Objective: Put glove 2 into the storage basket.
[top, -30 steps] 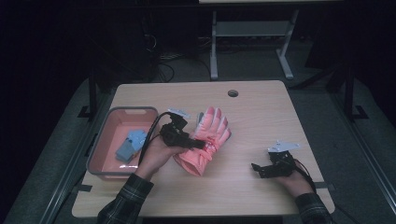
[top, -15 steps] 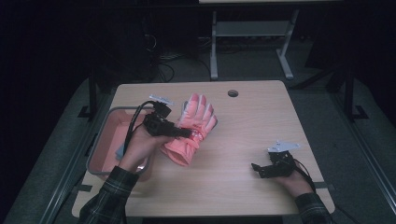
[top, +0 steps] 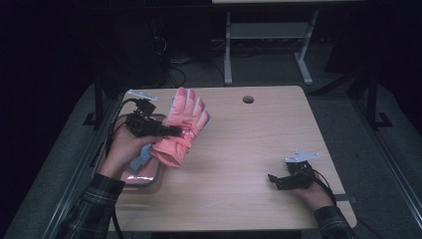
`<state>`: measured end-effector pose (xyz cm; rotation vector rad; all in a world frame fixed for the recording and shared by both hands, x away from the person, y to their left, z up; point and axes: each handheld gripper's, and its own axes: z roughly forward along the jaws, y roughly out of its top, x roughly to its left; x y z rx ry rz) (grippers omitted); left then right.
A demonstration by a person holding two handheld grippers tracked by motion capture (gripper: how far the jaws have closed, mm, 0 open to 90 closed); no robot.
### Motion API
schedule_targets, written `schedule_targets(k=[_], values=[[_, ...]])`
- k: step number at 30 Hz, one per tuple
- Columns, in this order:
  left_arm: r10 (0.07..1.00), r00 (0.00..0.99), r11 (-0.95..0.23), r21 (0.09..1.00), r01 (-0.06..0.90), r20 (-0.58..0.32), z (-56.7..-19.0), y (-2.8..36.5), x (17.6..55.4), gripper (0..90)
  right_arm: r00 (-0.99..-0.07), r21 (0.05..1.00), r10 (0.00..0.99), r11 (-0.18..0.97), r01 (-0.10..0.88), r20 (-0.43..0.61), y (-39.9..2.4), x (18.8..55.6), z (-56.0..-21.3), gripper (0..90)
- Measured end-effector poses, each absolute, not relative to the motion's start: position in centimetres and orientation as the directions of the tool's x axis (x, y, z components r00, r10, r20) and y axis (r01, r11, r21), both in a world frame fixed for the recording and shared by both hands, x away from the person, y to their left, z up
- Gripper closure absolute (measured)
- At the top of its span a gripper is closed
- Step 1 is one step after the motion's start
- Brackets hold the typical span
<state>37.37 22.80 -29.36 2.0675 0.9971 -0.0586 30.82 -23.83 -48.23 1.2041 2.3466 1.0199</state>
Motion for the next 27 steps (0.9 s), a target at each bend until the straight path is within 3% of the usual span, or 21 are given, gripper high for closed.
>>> schedule_targets(k=[14,27], values=[[0.736,0.568,-0.245,0.636,0.731,-0.369,-30.0,30.7,36.6,61.8,-0.599,0.716,0.800,0.393,0.577,0.043,-23.8,30.8,-48.2,9.4],[0.805,0.435,-0.172,0.544,0.821,-0.403,-34.9,34.3,37.7,61.1,-0.599,0.717,0.799,0.395,0.574,0.040,-23.8,30.8,-48.2,9.4]])
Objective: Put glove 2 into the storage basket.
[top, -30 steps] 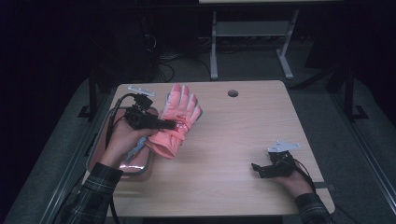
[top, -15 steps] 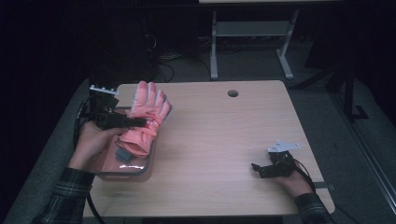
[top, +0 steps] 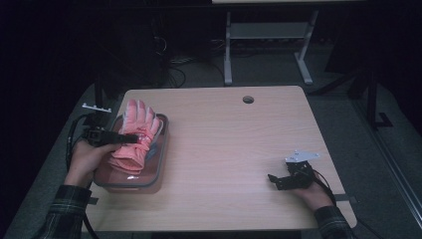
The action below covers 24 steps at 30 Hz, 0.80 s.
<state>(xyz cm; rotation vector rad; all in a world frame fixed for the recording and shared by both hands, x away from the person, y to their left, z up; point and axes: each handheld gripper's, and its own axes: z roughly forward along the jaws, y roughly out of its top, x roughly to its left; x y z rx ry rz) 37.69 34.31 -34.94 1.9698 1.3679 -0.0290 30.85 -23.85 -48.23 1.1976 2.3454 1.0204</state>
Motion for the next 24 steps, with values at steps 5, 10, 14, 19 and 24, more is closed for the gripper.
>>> schedule_targets(k=[5,10,14,19,24], values=[[0.815,0.420,-0.183,0.510,0.841,-0.399,-36.8,33.8,38.2,60.8,-0.600,0.718,0.799,0.395,0.573,0.039,-23.8,30.9,-48.2,9.4],[0.815,0.409,-0.193,0.472,0.860,-0.411,-38.6,33.2,38.6,60.1,-0.606,0.719,0.795,0.399,0.569,0.038,-23.8,30.9,-48.2,9.4],[0.823,0.395,-0.193,0.453,0.870,-0.408,-39.9,33.0,38.8,59.1,-0.607,0.718,0.794,0.401,0.568,0.036,-23.8,30.9,-48.2,9.4],[0.839,0.399,-0.219,0.441,0.870,-0.370,-40.7,32.4,39.0,58.0,-0.608,0.718,0.793,0.403,0.567,0.035,-23.9,30.9,-48.2,9.4],[0.837,0.396,-0.216,0.436,0.874,-0.378,-40.8,32.5,39.2,51.4,-0.609,0.718,0.792,0.404,0.567,0.035,-23.8,30.8,-48.2,9.4]])
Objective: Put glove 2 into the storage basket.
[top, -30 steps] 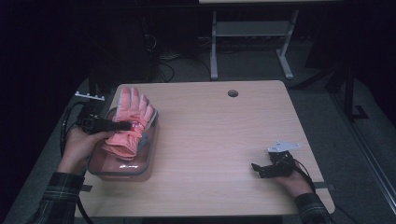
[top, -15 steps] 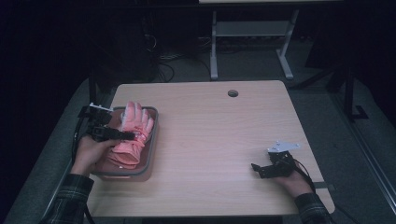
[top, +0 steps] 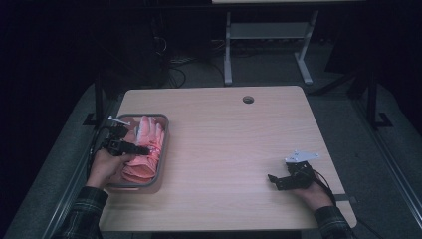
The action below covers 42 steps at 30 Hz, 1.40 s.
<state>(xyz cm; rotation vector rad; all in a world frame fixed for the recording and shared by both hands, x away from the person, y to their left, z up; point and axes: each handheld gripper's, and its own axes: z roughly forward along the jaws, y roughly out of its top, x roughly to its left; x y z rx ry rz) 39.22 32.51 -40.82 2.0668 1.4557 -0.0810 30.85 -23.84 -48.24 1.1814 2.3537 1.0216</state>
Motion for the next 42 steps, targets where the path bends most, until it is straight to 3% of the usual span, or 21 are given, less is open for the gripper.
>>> schedule_targets(k=[7,10,28,42], values=[[0.837,0.405,-0.215,0.458,0.862,-0.369,-40.0,32.9,39.4,23.5,-0.609,0.718,0.792,0.404,0.567,0.036,-23.8,30.9,-48.2,9.4],[0.840,0.407,-0.208,0.479,0.853,-0.360,-39.4,33.3,39.4,17.5,-0.609,0.718,0.792,0.404,0.567,0.035,-23.8,30.9,-48.2,9.4],[0.857,0.432,-0.184,0.614,0.768,-0.283,-33.7,35.4,37.7,13.9,-0.609,0.718,0.792,0.404,0.567,0.036,-23.8,30.8,-48.2,9.4],[0.800,0.540,-0.239,0.688,0.686,-0.261,-31.4,31.4,37.0,14.0,-0.606,0.718,0.794,0.399,0.571,0.041,-23.8,30.9,-48.2,9.4]])
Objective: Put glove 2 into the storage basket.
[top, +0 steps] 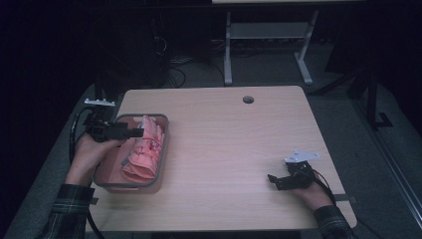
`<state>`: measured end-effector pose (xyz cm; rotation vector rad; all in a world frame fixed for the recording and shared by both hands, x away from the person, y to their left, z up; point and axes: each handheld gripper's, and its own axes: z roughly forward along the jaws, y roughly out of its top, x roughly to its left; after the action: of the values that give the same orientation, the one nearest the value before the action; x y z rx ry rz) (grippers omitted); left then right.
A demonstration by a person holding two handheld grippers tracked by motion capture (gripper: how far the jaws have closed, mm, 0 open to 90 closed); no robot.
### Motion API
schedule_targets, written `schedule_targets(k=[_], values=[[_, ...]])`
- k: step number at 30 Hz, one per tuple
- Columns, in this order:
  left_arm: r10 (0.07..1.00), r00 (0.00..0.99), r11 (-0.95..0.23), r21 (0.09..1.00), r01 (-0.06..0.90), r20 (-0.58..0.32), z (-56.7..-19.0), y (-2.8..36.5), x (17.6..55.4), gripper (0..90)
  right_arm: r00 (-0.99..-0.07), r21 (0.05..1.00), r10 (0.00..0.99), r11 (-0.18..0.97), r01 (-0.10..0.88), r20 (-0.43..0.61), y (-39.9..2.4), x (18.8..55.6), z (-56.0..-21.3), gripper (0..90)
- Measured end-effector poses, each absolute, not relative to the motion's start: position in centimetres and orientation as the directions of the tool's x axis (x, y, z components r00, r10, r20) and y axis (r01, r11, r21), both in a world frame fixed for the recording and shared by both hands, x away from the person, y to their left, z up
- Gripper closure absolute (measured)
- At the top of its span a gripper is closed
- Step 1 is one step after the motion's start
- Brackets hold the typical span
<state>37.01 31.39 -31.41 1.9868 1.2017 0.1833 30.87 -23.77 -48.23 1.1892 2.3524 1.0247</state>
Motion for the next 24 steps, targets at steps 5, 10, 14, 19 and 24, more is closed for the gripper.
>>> schedule_targets(k=[5,10,14,19,24], values=[[0.780,0.573,-0.259,0.704,0.661,-0.251,-31.0,29.7,37.0,14.0,-0.609,0.716,0.792,0.399,0.573,0.045,-23.7,30.9,-48.2,9.4],[0.757,0.608,-0.283,0.721,0.633,-0.238,-30.7,28.3,36.9,14.1,-0.611,0.716,0.790,0.402,0.570,0.043,-23.6,31.1,-48.2,9.4],[0.737,0.637,-0.299,0.739,0.604,-0.223,-30.6,27.1,36.8,14.1,-0.612,0.716,0.790,0.404,0.569,0.041,-23.6,31.1,-48.2,9.4],[0.710,0.668,-0.302,0.762,0.573,-0.222,-30.8,25.4,36.6,14.5,-0.611,0.717,0.790,0.402,0.570,0.043,-23.6,31.1,-48.2,9.4],[0.676,0.706,-0.315,0.782,0.537,-0.212,-31.5,23.4,36.0,14.5,-0.610,0.717,0.791,0.399,0.571,0.046,-23.5,31.0,-48.2,9.4]])
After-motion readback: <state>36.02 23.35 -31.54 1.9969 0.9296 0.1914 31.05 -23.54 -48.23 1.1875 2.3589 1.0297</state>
